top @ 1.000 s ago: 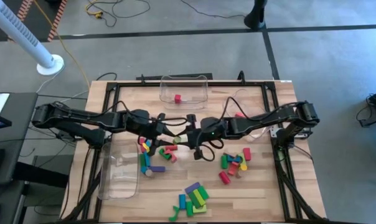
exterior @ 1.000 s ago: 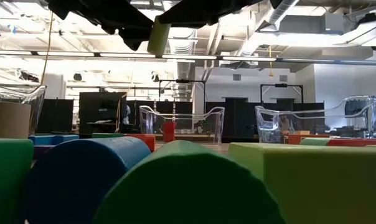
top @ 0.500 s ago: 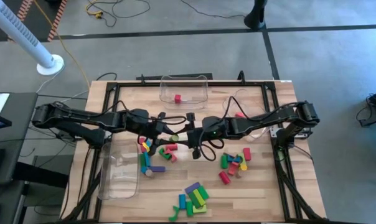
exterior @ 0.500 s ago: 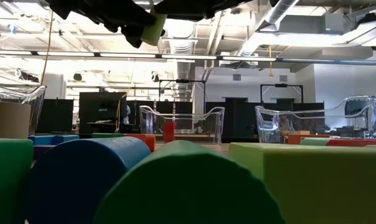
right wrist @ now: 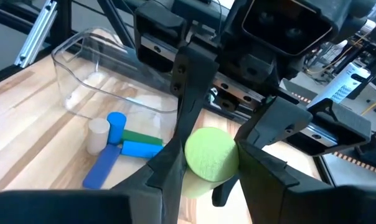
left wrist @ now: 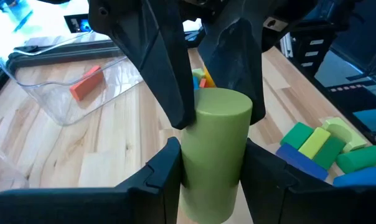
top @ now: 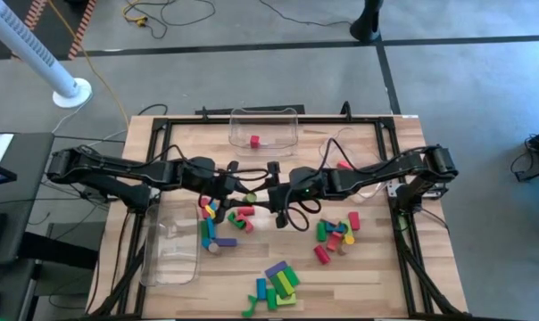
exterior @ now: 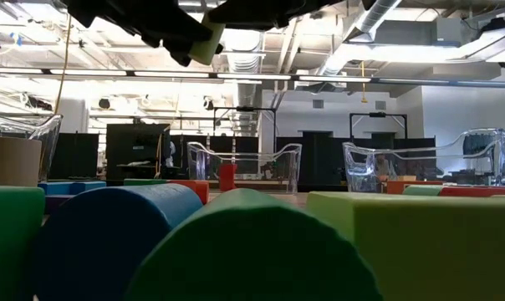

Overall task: Sort blocks by size
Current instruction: Put the light green cylindrical block into the left transparent bin, then put the blue rectangular block into the right transparent bin

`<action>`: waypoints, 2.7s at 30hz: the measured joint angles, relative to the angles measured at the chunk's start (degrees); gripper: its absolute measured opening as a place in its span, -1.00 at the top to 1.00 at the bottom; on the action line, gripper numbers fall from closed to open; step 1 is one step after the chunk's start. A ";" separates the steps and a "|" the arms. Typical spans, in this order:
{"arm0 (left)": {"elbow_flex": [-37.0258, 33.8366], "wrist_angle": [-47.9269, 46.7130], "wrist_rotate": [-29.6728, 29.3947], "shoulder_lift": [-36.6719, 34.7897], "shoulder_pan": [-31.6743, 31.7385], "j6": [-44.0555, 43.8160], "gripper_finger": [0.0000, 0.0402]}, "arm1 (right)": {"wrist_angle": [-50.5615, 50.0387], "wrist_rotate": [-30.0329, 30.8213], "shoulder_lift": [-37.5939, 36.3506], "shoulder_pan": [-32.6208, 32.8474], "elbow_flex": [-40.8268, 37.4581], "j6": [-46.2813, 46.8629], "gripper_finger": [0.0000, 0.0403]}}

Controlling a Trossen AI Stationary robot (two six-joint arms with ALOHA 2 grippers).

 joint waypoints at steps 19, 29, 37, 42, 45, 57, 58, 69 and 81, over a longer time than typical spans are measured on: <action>10.62 -35.00 -3.16 -0.66 -0.43 -0.12 0.38 | -7.99 8.86 0.00 -0.04 0.09 -0.41 -0.26; 17.63 -61.20 -7.35 -2.58 -5.73 -10.56 0.38 | -20.49 8.84 0.00 -0.55 0.09 3.01 -0.27; 17.66 -70.23 -10.35 -7.21 -13.29 -25.14 0.38 | -26.62 8.82 0.00 -0.55 0.09 5.01 -0.27; 14.86 -71.19 -10.69 -9.09 -19.83 -34.43 0.38 | -27.77 8.80 0.00 -0.52 0.09 5.16 -0.27; 12.24 -71.35 -10.70 -9.62 -23.19 -39.90 0.38 | -27.97 8.78 0.00 -0.52 0.09 5.14 -0.27; 4.01 -68.81 -11.54 -9.68 -30.62 -52.03 0.36 | -28.52 8.38 0.00 -0.52 0.07 5.15 -0.27; 3.28 -68.71 -11.54 -9.68 -30.90 -52.70 0.36 | -28.52 8.38 0.00 -0.50 0.07 5.31 -0.27; -2.25 -66.21 -11.85 -9.67 -31.69 -55.91 0.28 | -28.61 8.38 0.00 -0.50 0.07 5.60 -0.27; -2.22 -66.15 -13.93 -9.68 -31.67 -55.00 0.10 | -30.04 8.41 0.00 -0.50 0.02 6.21 -0.27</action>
